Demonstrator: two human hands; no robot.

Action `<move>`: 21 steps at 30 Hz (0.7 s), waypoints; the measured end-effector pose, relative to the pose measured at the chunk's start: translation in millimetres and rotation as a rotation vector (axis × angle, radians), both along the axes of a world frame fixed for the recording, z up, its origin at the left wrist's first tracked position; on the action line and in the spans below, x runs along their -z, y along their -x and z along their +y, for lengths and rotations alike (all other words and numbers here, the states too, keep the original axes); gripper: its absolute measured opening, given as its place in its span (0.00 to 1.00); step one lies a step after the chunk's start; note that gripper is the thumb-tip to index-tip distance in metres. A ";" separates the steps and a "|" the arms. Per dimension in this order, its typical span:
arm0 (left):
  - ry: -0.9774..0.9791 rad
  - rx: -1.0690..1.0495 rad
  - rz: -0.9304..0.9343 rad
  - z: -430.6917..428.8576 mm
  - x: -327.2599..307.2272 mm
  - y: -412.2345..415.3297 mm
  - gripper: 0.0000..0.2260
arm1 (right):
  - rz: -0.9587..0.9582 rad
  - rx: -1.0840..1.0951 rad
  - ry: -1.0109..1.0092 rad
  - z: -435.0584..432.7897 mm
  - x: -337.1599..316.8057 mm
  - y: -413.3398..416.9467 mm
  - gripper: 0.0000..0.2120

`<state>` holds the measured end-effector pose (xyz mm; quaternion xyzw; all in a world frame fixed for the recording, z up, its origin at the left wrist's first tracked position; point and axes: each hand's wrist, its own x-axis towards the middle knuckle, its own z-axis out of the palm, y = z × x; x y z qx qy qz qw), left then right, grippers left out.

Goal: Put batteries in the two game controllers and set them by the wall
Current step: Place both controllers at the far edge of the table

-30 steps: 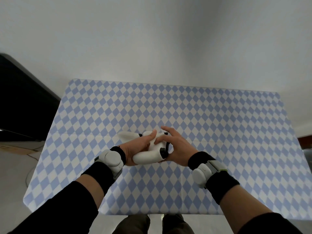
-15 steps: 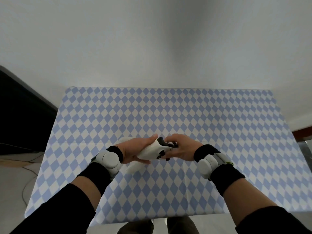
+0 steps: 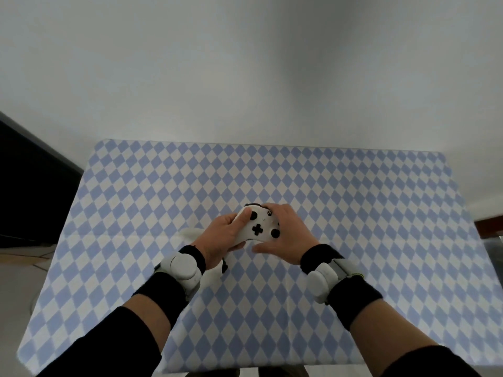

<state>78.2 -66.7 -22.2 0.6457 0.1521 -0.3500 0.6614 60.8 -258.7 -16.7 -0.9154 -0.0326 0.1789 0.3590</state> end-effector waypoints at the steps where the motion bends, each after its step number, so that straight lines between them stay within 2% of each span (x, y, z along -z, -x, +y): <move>1: 0.012 -0.039 0.018 -4.3 -0.4 -2.7 0.24 | -0.053 0.011 0.015 -0.3 5.3 -4.5 0.42; 5: -0.006 -0.102 -0.002 -16.7 2.5 -23.4 0.25 | -0.213 0.050 0.011 -6.0 19.8 -25.4 0.39; 10: -0.102 -0.131 -0.056 -20.9 6.8 -62.3 0.20 | -0.214 -0.033 0.011 -15.9 27.8 -72.3 0.36; 15: -0.181 -0.171 -0.149 -19.9 14.8 -99.6 0.18 | -0.240 -0.074 0.106 -8.2 36.0 -123.8 0.34; 21: -0.395 -0.133 -0.318 -12.5 24.1 -143.0 0.27 | -0.190 -0.136 0.283 2.9 48.9 -186.2 0.30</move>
